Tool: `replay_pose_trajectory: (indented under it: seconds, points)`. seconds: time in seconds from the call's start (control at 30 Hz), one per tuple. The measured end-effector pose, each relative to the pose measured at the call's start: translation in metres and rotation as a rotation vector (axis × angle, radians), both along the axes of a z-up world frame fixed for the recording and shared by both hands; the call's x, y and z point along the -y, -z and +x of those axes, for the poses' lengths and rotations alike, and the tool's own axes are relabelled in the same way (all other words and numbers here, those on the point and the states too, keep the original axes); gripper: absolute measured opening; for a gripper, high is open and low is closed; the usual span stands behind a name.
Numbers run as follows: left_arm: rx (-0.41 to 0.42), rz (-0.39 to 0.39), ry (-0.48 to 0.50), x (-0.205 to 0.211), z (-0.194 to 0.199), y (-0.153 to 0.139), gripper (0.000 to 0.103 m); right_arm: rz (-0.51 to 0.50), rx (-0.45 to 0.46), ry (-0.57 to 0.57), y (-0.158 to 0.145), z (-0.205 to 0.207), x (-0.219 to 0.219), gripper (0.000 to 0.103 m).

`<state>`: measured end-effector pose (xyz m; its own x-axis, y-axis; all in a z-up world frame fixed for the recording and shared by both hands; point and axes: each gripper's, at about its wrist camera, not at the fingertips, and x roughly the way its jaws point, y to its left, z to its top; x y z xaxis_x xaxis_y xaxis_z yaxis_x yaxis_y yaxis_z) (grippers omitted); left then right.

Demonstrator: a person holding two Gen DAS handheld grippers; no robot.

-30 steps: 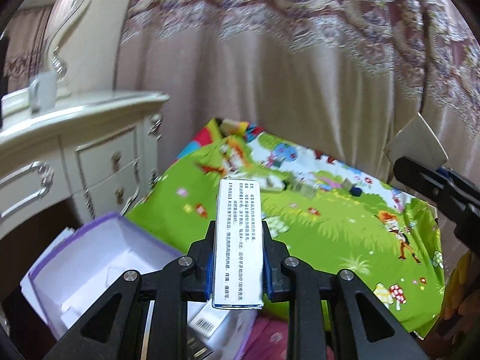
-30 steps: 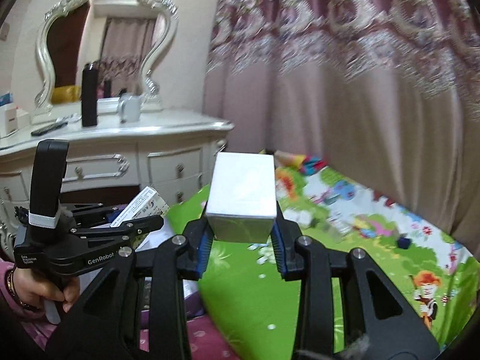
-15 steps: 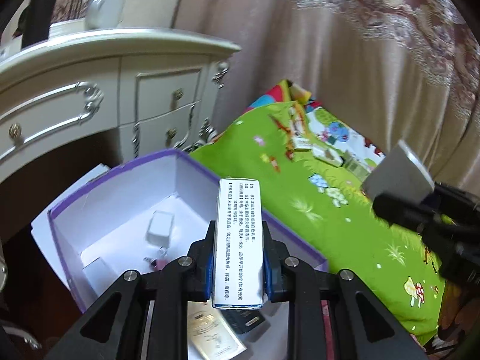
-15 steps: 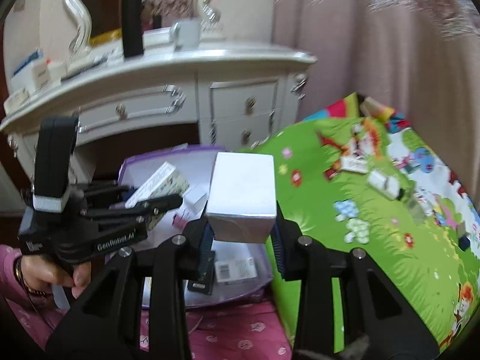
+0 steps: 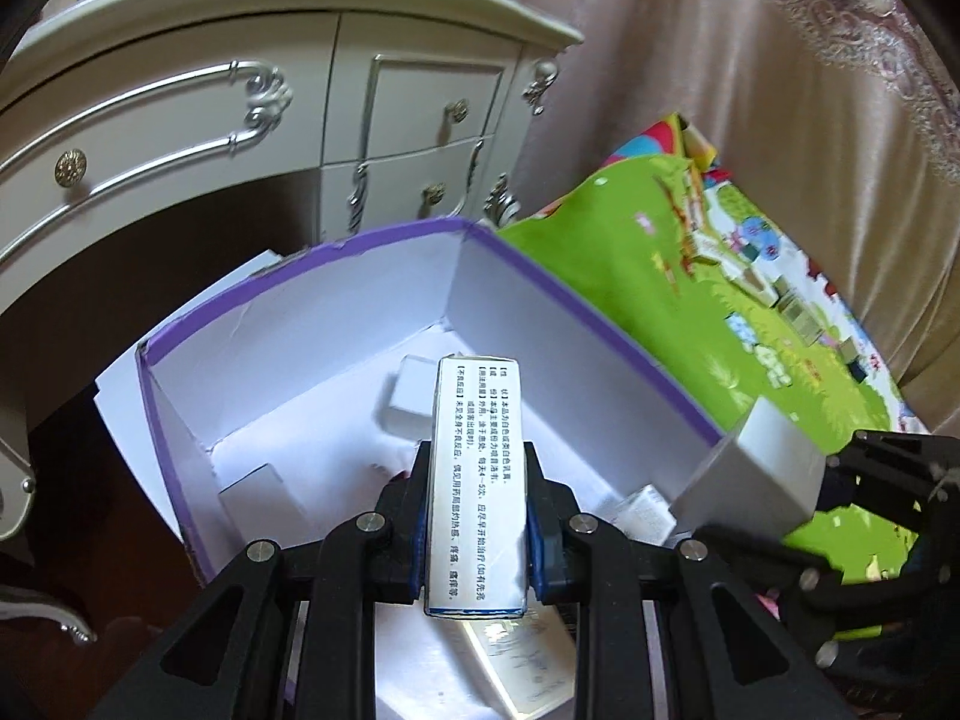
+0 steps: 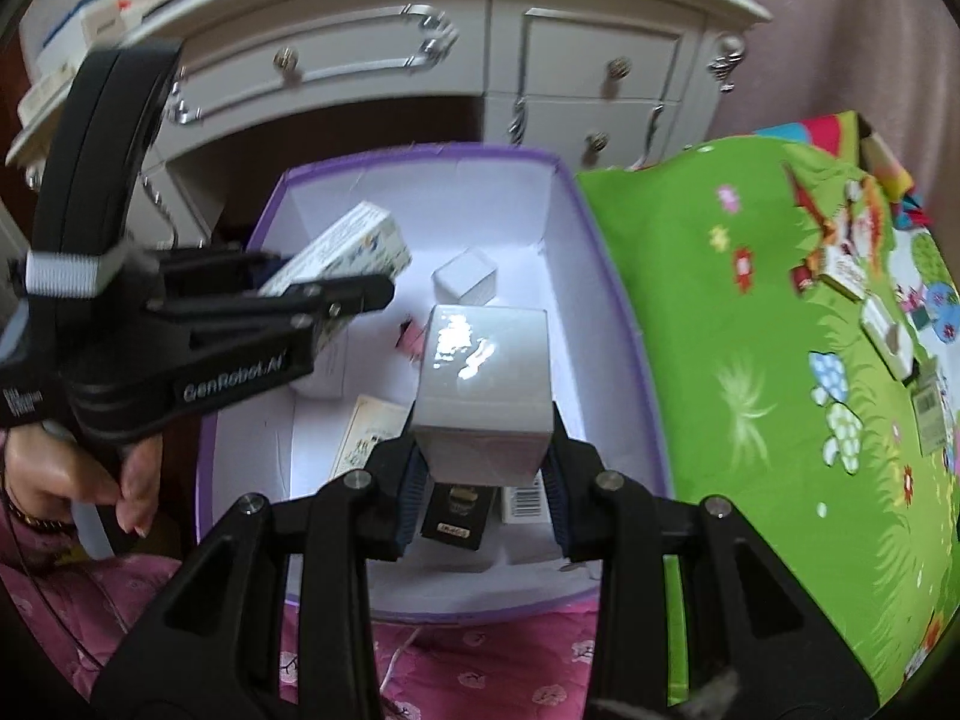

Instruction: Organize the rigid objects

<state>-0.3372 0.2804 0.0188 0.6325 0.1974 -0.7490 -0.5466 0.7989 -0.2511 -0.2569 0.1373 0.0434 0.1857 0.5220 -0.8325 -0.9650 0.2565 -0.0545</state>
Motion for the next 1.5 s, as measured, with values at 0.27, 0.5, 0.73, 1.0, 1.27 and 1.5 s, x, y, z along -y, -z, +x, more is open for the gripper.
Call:
replay_pose_trajectory:
  seconds: [0.27, 0.5, 0.73, 1.0, 1.27, 1.5]
  points:
    - [-0.062, -0.002, -0.008, -0.008, 0.005, 0.013, 0.026, -0.064, -0.014, -0.064, 0.026, -0.012, -0.02, 0.039]
    - [-0.124, 0.02, -0.062, -0.016, 0.008, 0.012, 0.085, -0.013, -0.045, -0.059, 0.028, -0.007, -0.015, 0.048]
    - [-0.138, 0.084, -0.024, 0.001, 0.027, 0.001, 0.089, 0.137, -0.101, 0.132, 0.001, 0.042, 0.04, 0.062]
    - [-0.091, 0.099, 0.197, 0.064, 0.095, -0.011, 0.089, 0.219, -0.014, 0.508, -0.009, 0.119, 0.172, 0.079]
    - [-0.07, 0.119, 0.493, 0.174, 0.213, -0.002, 0.09, 0.191, -0.042, 0.956, 0.018, 0.206, 0.323, 0.079]
    - [-0.096, 0.098, 0.511, 0.211, 0.271, 0.011, 0.09, 0.173, -0.048, 0.885, 0.03, 0.265, 0.304, 0.086]
